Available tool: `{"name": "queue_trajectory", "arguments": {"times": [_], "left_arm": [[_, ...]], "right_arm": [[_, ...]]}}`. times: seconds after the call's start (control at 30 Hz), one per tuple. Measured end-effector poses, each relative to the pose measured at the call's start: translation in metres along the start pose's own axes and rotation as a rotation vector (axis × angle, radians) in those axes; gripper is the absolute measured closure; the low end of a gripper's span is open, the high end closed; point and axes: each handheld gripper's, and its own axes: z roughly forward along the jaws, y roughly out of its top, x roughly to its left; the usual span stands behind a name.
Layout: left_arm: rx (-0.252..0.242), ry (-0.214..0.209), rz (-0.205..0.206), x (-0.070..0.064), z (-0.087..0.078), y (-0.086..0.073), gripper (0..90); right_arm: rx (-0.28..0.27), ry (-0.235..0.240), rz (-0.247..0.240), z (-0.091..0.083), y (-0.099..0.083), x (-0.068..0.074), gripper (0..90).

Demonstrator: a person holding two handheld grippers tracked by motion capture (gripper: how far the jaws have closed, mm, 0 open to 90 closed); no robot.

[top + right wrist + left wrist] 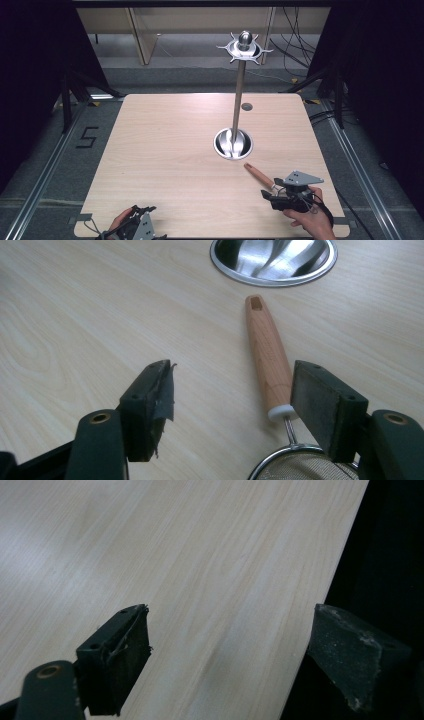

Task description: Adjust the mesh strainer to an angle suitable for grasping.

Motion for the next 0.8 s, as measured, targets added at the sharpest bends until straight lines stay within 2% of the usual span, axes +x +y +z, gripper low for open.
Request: {"name": "queue_trajectory", "arguments": {"times": [0.13, 0.17, 0.37, 0.4, 0.43, 0.47, 0.5, 0.57, 0.6, 0.67, 0.8], "left_arm": [[0.0, 0.001, 0.0, 0.0, 0.0, 0.0, 15.8], [0.0, 0.001, 0.0, 0.0, 0.0, 0.0, 15.8], [0.002, 0.001, 0.001, 0.0, 0.0, 0.0, 15.8], [-0.007, -0.008, -0.009, 0.0, 0.001, 0.0, 15.9], [-0.002, -0.005, -0.009, 0.0, 0.0, 0.0, 15.8], [-0.002, -0.005, -0.009, 0.0, 0.0, 0.0, 15.8], [-0.002, -0.006, -0.009, 0.0, 0.0, 0.0, 15.8], [0.006, 0.001, 0.0, 0.0, 0.0, 0.0, 15.8], [0.007, -0.008, -0.003, 0.001, 0.0, 0.0, 15.8], [0.01, -0.009, -0.003, 0.001, 0.0, 0.0, 15.8], [0.009, -0.009, -0.005, 0.001, 0.0, 0.0, 15.8]], "right_arm": [[0.01, -0.006, -0.004, -0.001, 0.001, 0.0, 34.3], [0.005, -0.009, -0.028, -0.001, 0.001, -0.002, 34.3], [0.005, -0.008, -0.021, -0.001, 0.001, -0.001, 34.3], [0.016, -0.006, -0.008, -0.001, 0.002, 0.0, 34.2], [0.013, -0.005, -0.027, 0.0, 0.002, -0.001, 34.3], [0.014, 0.003, -0.003, 0.001, 0.002, 0.001, 34.2], [0.017, 0.002, -0.032, 0.001, 0.003, -0.001, 34.3], [0.023, 0.0, -0.016, 0.001, 0.003, 0.0, 34.3], [0.013, -0.013, -0.039, 0.002, 0.005, -0.001, 34.3], [0.018, -0.014, -0.032, 0.002, 0.006, 0.0, 34.3], [0.046, -0.017, -0.047, 0.007, 0.012, -0.003, 34.2]]}}
